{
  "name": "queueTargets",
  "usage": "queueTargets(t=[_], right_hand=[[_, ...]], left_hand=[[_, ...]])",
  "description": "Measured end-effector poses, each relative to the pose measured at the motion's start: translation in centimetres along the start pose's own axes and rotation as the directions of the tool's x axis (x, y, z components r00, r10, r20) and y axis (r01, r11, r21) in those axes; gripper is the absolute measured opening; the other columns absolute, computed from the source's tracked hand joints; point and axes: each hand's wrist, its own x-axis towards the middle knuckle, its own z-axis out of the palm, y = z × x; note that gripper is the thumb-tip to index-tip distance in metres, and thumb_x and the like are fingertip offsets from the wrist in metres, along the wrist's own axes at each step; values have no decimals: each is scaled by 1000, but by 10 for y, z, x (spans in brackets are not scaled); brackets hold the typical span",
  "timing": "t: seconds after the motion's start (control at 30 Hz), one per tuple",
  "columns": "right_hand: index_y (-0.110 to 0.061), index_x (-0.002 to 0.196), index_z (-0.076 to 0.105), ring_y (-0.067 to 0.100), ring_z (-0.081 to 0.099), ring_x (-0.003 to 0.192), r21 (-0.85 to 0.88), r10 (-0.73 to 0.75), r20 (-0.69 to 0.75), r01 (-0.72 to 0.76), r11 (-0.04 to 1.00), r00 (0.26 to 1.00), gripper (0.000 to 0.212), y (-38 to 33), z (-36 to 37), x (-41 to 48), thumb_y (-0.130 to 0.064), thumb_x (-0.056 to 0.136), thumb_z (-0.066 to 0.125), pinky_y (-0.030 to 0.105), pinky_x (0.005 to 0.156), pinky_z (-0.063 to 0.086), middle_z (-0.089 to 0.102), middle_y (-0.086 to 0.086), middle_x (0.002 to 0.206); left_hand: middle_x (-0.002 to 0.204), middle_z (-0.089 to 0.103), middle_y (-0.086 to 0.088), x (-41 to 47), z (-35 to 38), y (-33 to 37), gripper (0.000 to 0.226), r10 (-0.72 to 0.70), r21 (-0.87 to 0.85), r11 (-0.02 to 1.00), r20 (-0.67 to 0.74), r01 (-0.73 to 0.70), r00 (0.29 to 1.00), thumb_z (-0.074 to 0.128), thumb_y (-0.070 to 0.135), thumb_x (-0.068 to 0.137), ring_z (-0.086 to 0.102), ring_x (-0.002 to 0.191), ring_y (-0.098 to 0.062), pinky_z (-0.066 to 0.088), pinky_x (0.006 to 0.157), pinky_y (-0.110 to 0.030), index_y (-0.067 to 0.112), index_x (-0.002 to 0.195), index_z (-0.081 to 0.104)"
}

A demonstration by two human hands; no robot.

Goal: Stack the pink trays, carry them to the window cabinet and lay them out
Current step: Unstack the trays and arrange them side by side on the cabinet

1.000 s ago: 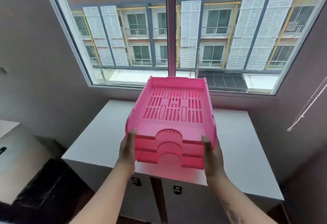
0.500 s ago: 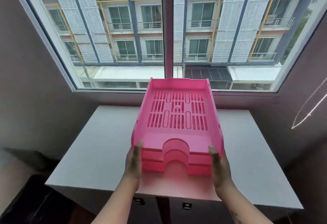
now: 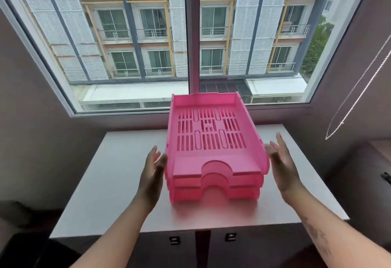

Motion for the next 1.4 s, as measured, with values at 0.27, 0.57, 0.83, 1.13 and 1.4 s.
queueTargets(t=[0.27,0.57,0.83,1.13,1.4], right_hand=[[-26,157,19,26,41,139,-264,30,-8,-31,964,1000,79,-39,0,57,-31,90,62,37,96,41,34,6,159],[-18,97,71,33,68,85,-306,50,-58,-66,950,997,33,-35,26,40,-4,87,42,42,72,57,74,12,96],[-19,96,71,24,65,72,-143,-102,83,114,983,991,34,-79,102,21,-2,90,42,30,59,57,72,6,86],[-6,118,62,24,50,67,-52,-79,216,92,994,973,34,-83,219,-13,-9,89,44,38,59,46,67,28,102],[-17,107,62,24,52,67,-95,-30,234,53,994,972,28,-58,273,-44,-5,93,41,43,55,49,67,20,95]], left_hand=[[158,38,-14,49,4,58,93,-48,194,980,47,38,998,56,54,80,45,138,-30,42,99,-38,10,155,24],[104,71,-11,44,12,58,34,-47,330,942,-48,60,998,43,2,91,66,93,-31,54,77,-38,7,115,66],[98,67,-8,40,-73,80,37,21,336,939,-262,71,965,43,1,93,64,95,-36,56,81,-45,12,121,64],[108,70,-11,18,-196,73,32,-10,299,945,-370,130,929,47,13,101,70,89,-33,58,65,-42,16,129,61],[108,69,-9,16,-245,29,36,-34,251,957,-404,147,914,45,5,99,69,88,-28,58,69,-37,19,128,62]])
